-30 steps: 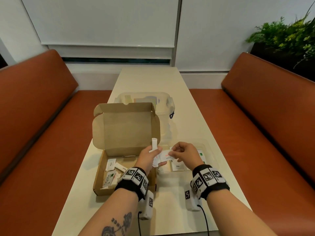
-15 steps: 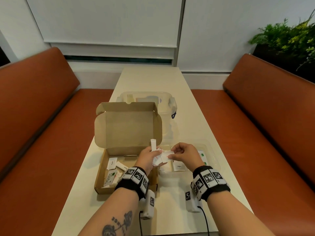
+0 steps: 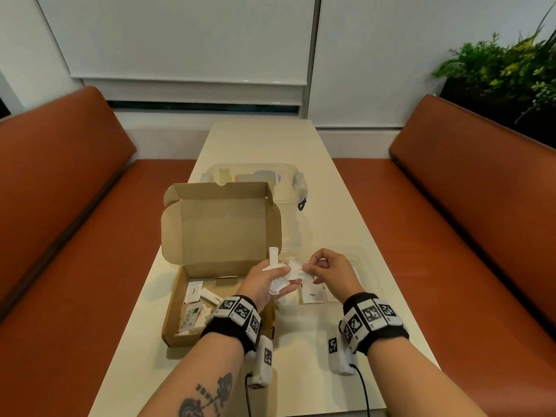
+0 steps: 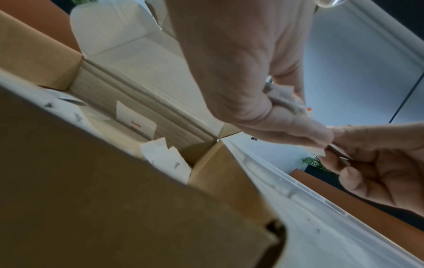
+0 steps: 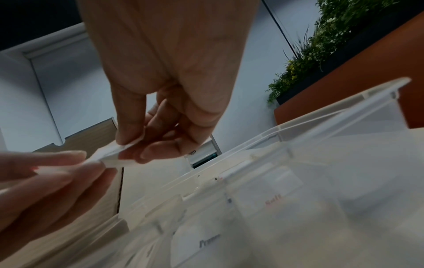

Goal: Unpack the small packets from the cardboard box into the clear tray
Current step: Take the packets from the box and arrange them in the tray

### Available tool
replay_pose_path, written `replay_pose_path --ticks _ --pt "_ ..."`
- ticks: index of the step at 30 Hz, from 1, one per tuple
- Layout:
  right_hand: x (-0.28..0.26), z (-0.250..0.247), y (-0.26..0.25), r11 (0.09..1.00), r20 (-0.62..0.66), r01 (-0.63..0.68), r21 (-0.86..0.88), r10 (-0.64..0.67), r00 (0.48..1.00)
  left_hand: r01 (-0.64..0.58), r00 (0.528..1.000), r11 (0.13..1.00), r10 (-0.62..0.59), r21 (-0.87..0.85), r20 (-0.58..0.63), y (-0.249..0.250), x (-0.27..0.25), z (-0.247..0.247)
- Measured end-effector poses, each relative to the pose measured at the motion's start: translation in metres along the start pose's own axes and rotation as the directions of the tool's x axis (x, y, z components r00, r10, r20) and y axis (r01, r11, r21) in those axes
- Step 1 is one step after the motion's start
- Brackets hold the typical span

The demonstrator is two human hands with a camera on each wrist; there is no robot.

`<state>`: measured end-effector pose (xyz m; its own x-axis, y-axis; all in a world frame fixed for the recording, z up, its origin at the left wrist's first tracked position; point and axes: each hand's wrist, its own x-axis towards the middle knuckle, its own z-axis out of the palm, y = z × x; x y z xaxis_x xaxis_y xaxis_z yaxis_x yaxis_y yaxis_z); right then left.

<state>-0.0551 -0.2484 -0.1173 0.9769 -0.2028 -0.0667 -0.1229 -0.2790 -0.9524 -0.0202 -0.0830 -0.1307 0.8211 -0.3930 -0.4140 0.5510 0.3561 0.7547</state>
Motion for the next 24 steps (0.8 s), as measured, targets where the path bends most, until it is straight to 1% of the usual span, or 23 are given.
replay_pose_path --ticks 3,7,9,12,14,18,24 --pt "0.001 -0.001 0.000 1.000 -0.016 -0.002 -0.001 0.002 1.000 -0.013 0.999 1.000 0.013 -0.002 -0.032 -0.001 0.002 -0.001" --pt "0.001 -0.011 0.002 0.999 -0.093 -0.008 -0.048 0.003 0.996 -0.025 0.996 0.999 0.026 0.022 -0.082 -0.001 0.004 -0.003" --pt "0.002 -0.023 0.006 0.988 -0.133 -0.032 -0.150 0.012 0.991 -0.028 0.996 0.999 0.030 0.025 -0.086 -0.001 0.004 -0.003" --pt "0.000 -0.042 0.015 0.933 -0.185 -0.094 -0.346 0.030 0.982 -0.030 0.996 0.998 0.034 0.047 -0.078 -0.002 0.004 -0.005" --pt "-0.003 -0.048 0.022 0.881 -0.162 -0.129 -0.454 0.060 0.985 -0.033 0.997 0.997 0.037 0.063 -0.073 -0.005 0.005 -0.006" --pt "-0.003 -0.049 0.032 0.795 -0.086 -0.162 -0.585 0.138 0.987 -0.023 0.996 0.995 0.031 0.099 -0.084 -0.009 0.007 -0.007" --pt "0.001 -0.044 0.039 0.730 -0.082 -0.166 -0.663 0.149 0.985 -0.015 0.995 0.992 0.027 0.128 -0.093 -0.012 0.010 -0.011"
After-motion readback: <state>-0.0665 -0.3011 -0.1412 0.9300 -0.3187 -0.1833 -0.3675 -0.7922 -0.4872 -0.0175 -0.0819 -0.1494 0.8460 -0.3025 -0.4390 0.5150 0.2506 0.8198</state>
